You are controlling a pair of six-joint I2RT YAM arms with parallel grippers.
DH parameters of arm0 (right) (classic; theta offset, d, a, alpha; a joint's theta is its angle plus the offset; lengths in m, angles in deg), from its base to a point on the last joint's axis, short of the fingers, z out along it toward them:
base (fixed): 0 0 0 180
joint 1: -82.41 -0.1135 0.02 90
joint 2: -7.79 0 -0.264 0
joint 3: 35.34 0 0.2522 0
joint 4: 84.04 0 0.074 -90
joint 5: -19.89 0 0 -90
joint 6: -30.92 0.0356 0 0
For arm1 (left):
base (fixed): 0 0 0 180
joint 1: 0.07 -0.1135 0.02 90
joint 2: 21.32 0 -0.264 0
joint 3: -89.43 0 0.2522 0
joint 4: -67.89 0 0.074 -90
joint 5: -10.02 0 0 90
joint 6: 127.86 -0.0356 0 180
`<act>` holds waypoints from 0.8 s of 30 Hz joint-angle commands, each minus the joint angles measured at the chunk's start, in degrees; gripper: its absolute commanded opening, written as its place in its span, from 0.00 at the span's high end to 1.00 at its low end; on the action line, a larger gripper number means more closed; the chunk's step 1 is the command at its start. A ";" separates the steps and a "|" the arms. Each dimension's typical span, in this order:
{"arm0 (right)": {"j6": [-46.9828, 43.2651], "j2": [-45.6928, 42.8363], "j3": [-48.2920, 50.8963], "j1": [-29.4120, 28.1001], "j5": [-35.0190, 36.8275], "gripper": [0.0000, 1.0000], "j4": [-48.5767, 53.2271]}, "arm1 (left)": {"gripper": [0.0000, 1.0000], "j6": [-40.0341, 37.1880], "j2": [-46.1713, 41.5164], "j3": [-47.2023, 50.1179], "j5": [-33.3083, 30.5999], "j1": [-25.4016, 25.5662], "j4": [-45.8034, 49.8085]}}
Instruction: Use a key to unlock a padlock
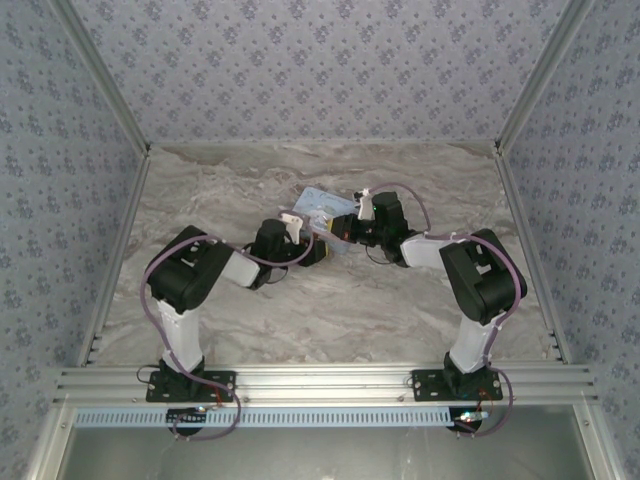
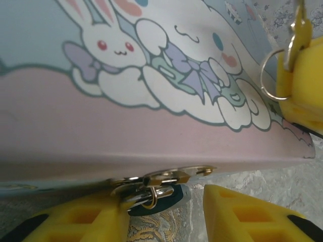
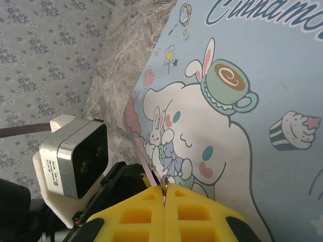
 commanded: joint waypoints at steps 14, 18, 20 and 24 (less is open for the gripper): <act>0.63 0.89 -0.54 -0.70 0.05 0.99 1.65 | 0.70 6.72 1.69 -3.02 -0.15 0.55 1.14; -0.49 0.08 -1.25 -0.84 -0.11 0.99 2.24 | 0.73 7.05 1.24 -3.05 0.34 0.67 1.03; -1.23 -0.69 -1.54 -0.74 -0.01 0.99 2.42 | 0.74 7.46 0.95 -3.05 0.63 0.61 0.89; -4.16 -4.34 -1.43 -0.52 0.94 0.99 3.97 | 0.74 8.96 -0.51 -2.70 0.90 0.67 1.31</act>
